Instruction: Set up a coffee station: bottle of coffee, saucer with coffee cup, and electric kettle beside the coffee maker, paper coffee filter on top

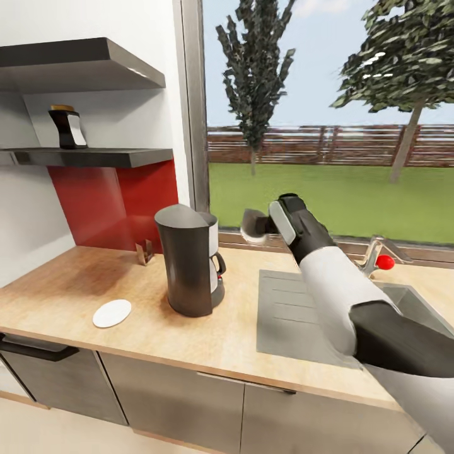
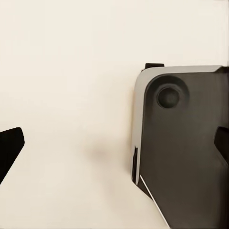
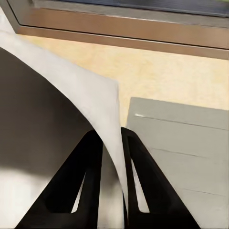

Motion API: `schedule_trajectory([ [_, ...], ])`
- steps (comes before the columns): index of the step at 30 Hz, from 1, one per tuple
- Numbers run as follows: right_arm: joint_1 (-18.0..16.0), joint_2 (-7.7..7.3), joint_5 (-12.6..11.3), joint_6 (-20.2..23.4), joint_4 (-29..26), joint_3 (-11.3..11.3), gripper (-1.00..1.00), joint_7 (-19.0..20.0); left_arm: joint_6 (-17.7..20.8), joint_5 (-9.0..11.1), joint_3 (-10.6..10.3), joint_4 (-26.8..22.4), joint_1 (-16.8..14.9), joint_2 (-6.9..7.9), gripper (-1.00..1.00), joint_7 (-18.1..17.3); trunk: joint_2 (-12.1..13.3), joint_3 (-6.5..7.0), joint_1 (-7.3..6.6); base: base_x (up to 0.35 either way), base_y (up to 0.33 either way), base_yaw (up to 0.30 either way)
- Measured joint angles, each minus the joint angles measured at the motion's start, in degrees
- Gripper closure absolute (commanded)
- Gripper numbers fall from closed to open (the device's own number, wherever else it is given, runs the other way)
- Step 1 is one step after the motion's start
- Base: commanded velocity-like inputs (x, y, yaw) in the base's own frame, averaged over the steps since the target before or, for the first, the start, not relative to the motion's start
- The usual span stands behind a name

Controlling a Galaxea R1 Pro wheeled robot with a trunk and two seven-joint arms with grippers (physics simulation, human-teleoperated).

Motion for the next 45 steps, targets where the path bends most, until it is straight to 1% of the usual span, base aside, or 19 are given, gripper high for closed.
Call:
schedule_trajectory([
  [2, -3.1, 0.00, -0.7, 0.1, 3.6, 0.0, 1.00, 0.0, 0.0, 0.0, 0.0, 0.0, 0.0, -0.16, -1.00, 0.0, 0.0, 0.00, 0.00, 0.000, 0.000, 0.000],
  [3, -6.0, 0.00, -1.0, 0.1, 7.0, 0.0, 1.00, -0.1, 0.0, -0.1, 0.0, 0.0, 0.0, -0.22, -1.00, 0.0, 0.0, 0.01, 0.00, 0.000, 0.000, 0.000],
  [5, -8.8, 0.00, -1.2, 0.1, 10.9, -0.1, 1.00, -0.1, 0.0, -0.1, 0.0, 0.1, 0.0, -0.25, -1.00, 0.0, 0.0, 0.00, 0.00, 0.000, 0.000, 0.000],
  [9, -17.6, 0.00, -1.5, 0.1, 22.5, -0.3, 1.00, -0.1, 0.0, 0.0, 0.0, 0.6, 0.0, -0.27, -1.00, 0.0, 0.0, 0.00, 0.00, 0.000, 0.000, 0.000],
  [10, -20.0, 0.00, -2.3, 0.1, 25.1, -0.4, 1.00, -0.1, 0.0, 0.0, 0.0, 1.0, 0.1, -0.27, -1.00, 0.0, 0.0, 0.00, 0.00, 0.000, 0.000, 0.000],
  [11, -21.1, 0.00, -2.9, 0.1, 26.3, -0.4, 1.00, -0.1, -0.1, 0.0, 0.0, 1.2, 0.1, -0.27, -1.00, 0.0, 0.0, 0.00, -0.01, 0.000, 0.000, 0.000],
  [12, -23.1, 0.00, -4.3, 0.1, 28.5, -0.4, 1.00, -0.1, -0.1, 0.0, 0.0, 1.5, 0.1, -0.27, -1.00, 0.0, 0.0, 0.00, 0.00, 0.000, 0.000, 0.000],
  [14, -26.0, 0.00, -7.7, 0.1, 31.9, -0.5, 1.00, -0.2, 0.0, 0.0, 0.0, 1.8, 0.1, -0.27, -1.00, 0.0, 0.0, 0.00, 0.00, 0.000, 0.000, 0.000],
  [15, -27.2, 0.00, -10.1, 0.2, 33.4, -0.5, 1.00, -0.2, 0.0, 0.0, 0.0, 2.0, 0.1, -0.27, -1.00, 0.0, 0.0, 0.00, 0.00, 0.000, 0.000, 0.000],
  [18, -28.3, -0.01, -14.2, 0.7, 34.7, -0.5, 1.00, -0.1, 0.0, 0.0, 0.0, 2.1, 0.1, -0.58, -1.00, 0.0, 0.0, -0.01, 0.00, 0.000, 0.000, 0.000],
  [20, -28.5, -0.01, -14.9, 0.9, 35.0, -0.5, 1.00, -0.1, 0.0, 0.0, 0.0, 2.1, 0.1, -0.78, -1.00, 0.0, 0.0, -0.01, 0.00, 0.000, 0.000, 0.000],
  [30, -28.6, -0.01, -15.5, 1.4, 35.2, -0.5, 1.00, -0.1, 0.0, 0.0, 0.0, 2.1, 0.1, -0.92, -1.00, 0.1, 0.0, -0.01, 0.00, 0.000, 0.000, 0.000],
  [32, -28.6, -0.01, -15.5, 1.7, 35.3, -1.1, 1.00, 0.0, 0.0, 0.0, 0.0, 2.1, 0.1, -0.92, -1.00, 0.1, 0.0, -0.01, 0.00, 0.000, 0.000, 0.000],
  [33, -28.6, -0.01, -15.6, 1.7, 35.3, -1.8, 1.00, 0.0, 0.0, 0.0, 0.0, 2.1, 0.1, -0.94, -1.00, 0.1, 0.0, -0.01, 0.00, 0.000, 0.000, 0.000],
  [35, -28.8, -0.01, -15.7, 2.4, 35.4, -4.9, 1.00, 0.2, 0.0, 0.0, 0.0, 2.1, 0.1, -1.00, -1.00, 0.1, 0.0, -0.01, 0.00, 0.000, 0.000, 0.000],
  [36, -29.9, -0.02, -16.3, 3.8, 35.5, -10.2, 1.00, 0.1, 0.0, 0.1, 0.0, 2.1, 0.1, -1.06, -1.00, 0.1, 0.0, 0.00, 0.00, 0.000, 0.000, 0.000],
  [37, -30.4, -0.02, -16.1, 3.8, 35.6, -12.1, 1.00, 0.1, 0.0, 0.1, 0.0, 2.1, 0.1, -1.09, -1.00, 0.1, 0.0, 0.00, 0.00, 0.000, 0.000, 0.000],
  [39, -30.9, -0.02, -16.0, 3.8, 35.7, -14.6, 1.00, 0.1, 0.0, 0.1, 0.0, 2.1, 0.1, -1.20, -1.00, 0.1, 0.0, -0.01, 0.00, 0.000, 0.000, 0.000],
  [45, -31.2, -0.02, -15.9, 3.8, 35.7, -15.6, 1.00, 0.1, 0.0, 0.1, 0.0, 2.1, 0.1, -1.39, -1.00, 0.1, 0.0, -0.01, 0.00, 0.000, 0.000, 0.000],
])
